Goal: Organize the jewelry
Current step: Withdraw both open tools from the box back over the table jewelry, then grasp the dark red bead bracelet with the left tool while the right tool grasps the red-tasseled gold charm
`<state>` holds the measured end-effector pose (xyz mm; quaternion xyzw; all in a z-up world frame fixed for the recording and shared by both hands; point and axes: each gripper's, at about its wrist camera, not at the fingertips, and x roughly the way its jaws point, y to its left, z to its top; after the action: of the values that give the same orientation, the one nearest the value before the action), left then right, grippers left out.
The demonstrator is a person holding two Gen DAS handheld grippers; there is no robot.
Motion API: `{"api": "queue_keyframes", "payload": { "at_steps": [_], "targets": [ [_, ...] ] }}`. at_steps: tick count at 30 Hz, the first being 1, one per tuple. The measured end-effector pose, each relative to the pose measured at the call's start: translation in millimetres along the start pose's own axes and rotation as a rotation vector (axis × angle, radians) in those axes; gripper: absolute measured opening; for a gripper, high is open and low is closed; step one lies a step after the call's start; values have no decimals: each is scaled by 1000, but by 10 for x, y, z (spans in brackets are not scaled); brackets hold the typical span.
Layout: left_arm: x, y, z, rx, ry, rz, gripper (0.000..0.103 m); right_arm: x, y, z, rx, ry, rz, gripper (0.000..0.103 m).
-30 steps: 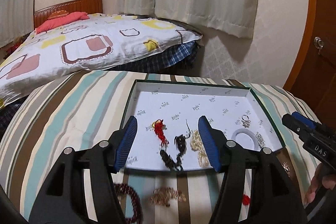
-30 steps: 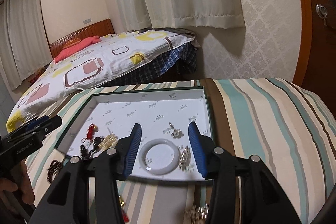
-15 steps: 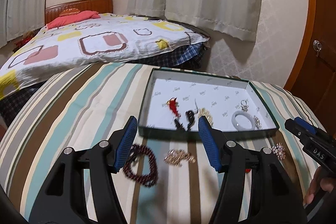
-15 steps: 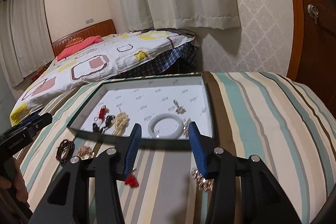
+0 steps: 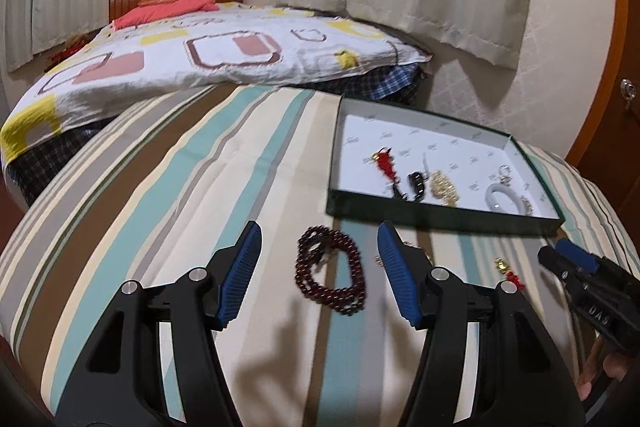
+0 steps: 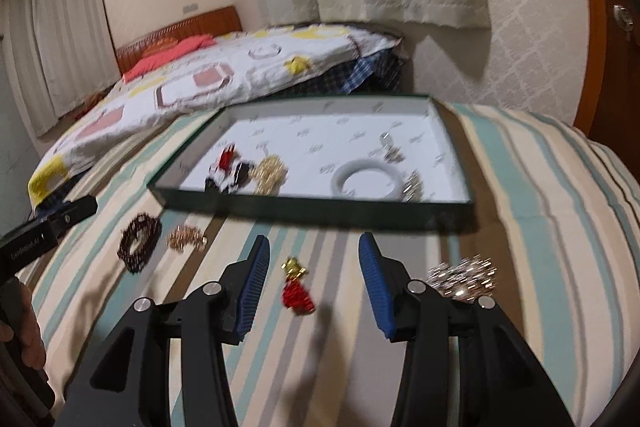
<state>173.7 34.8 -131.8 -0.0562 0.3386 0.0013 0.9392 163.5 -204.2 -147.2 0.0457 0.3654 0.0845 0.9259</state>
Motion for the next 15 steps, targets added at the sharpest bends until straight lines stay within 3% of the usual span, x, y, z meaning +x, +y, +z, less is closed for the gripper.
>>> {"api": "queue_keyframes", "payload": {
  "at_steps": [8,15],
  "targets": [
    [195,34,-109,-3,58,11,59,247,27,-60,-2,113,25,46],
    [287,3,-155,4,87,15,59,304,25,-80,-14,162,20,36]
  ]
}}
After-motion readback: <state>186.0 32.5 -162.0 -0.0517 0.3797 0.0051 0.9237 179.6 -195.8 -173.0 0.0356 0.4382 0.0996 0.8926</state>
